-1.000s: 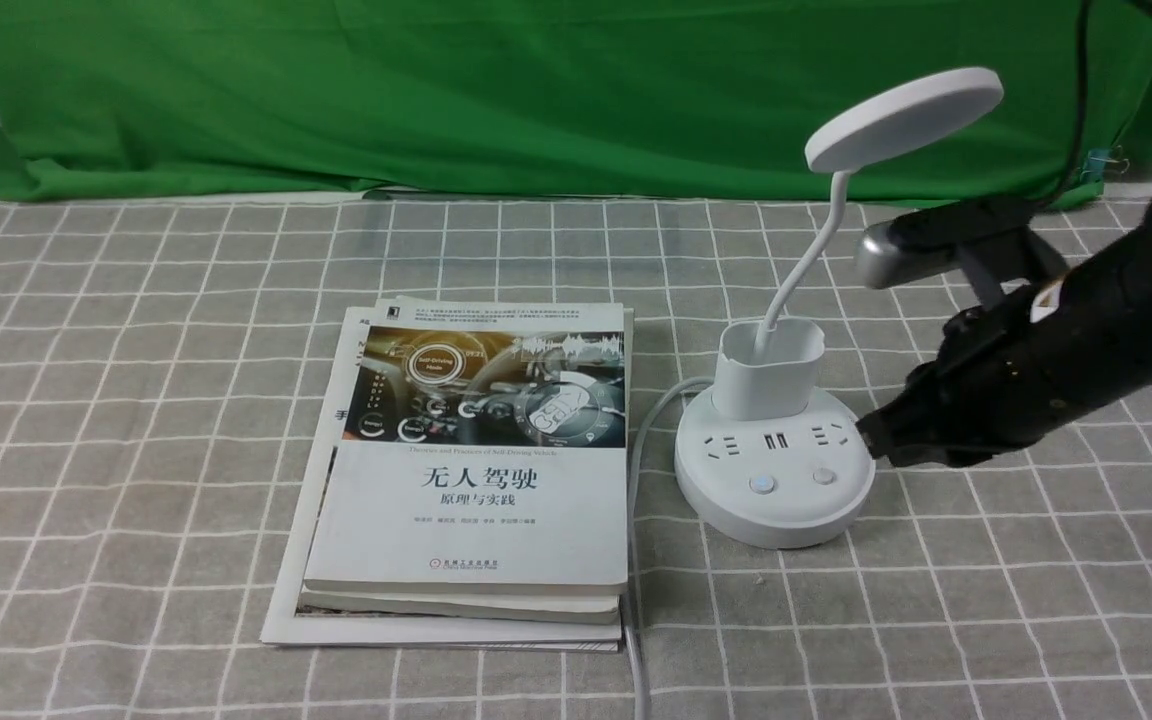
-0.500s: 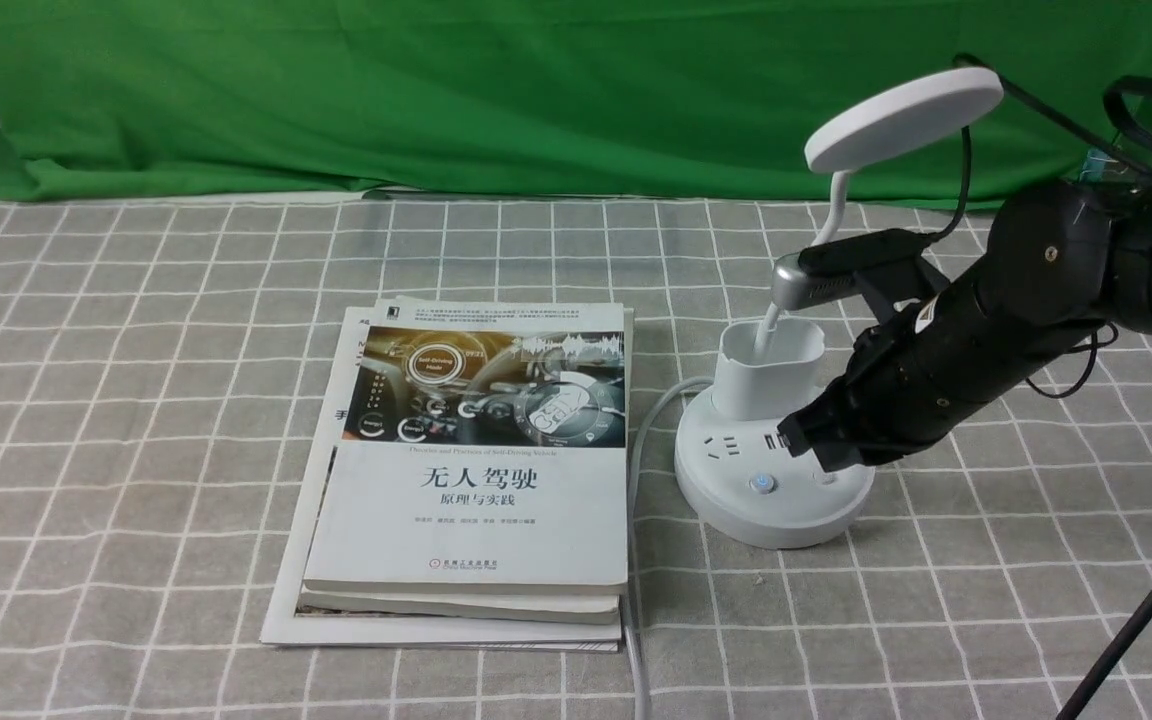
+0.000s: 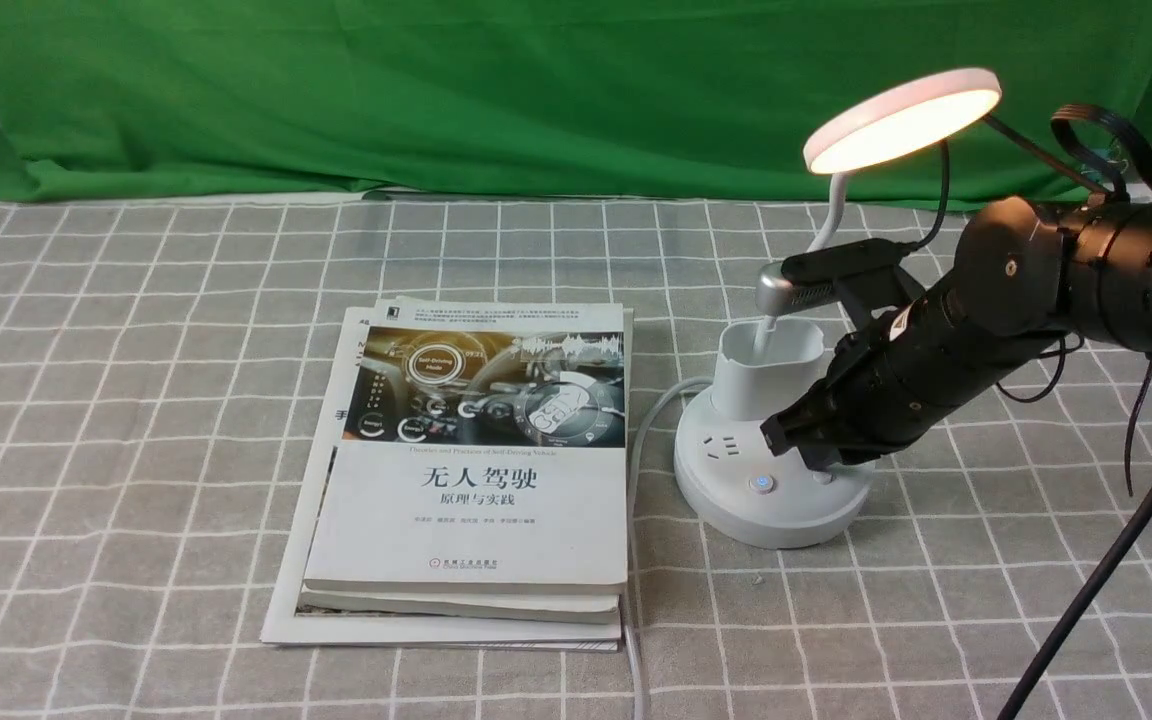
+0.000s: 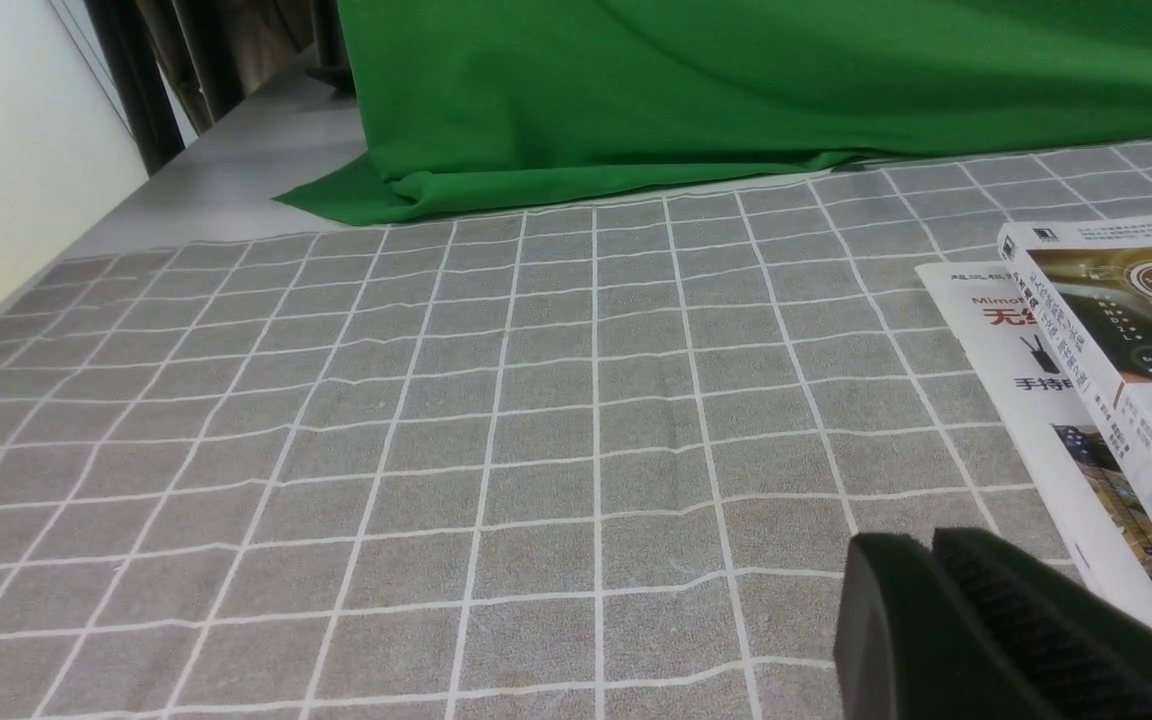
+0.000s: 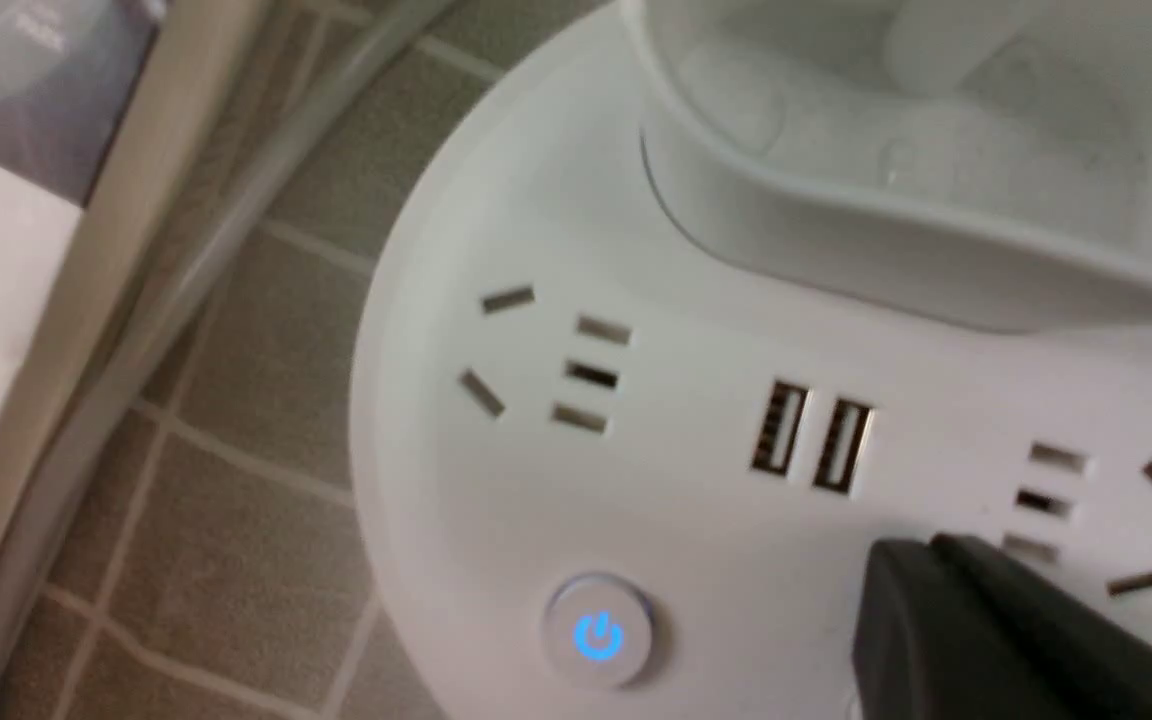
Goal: Turn on the desk lamp on the grey coffee tablecloth with your hand.
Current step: 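Press the button on the base of the white desk lamp with the right gripper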
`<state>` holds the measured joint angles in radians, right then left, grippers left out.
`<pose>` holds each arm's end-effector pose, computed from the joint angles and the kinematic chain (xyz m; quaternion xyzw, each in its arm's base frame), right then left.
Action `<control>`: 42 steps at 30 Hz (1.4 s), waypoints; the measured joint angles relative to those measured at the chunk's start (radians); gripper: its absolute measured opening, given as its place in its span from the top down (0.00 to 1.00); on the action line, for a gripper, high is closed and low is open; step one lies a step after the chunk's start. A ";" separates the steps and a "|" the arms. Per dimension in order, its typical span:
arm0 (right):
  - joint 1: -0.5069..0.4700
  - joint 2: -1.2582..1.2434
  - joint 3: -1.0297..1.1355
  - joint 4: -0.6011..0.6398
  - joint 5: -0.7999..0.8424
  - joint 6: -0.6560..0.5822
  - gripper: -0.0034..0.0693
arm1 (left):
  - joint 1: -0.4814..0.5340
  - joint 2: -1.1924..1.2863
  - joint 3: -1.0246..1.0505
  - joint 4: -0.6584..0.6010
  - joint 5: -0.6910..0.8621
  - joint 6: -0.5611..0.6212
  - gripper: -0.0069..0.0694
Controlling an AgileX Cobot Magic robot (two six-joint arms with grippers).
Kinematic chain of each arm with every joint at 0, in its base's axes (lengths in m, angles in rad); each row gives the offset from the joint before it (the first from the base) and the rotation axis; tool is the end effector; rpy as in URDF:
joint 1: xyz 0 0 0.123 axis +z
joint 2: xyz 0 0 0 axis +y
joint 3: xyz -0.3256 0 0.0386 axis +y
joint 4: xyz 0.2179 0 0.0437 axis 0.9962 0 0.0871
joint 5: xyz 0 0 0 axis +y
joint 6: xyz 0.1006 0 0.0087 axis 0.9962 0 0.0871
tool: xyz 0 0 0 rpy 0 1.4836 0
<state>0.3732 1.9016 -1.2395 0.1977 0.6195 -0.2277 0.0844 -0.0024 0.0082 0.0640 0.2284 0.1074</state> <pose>0.3484 0.1488 0.2259 -0.2242 0.9539 0.0847 0.1805 -0.0078 0.0008 0.1884 0.0276 0.7565 0.0882 0.6475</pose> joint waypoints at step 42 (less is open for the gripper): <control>0.000 -1.170 0.745 -0.009 -0.077 0.103 0.88 | 0.000 0.000 0.000 0.000 0.000 0.000 0.88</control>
<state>0.3732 0.7319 -0.4946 0.1884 0.5430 -0.1247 0.0844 -0.0024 0.0082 0.0640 0.2284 0.1074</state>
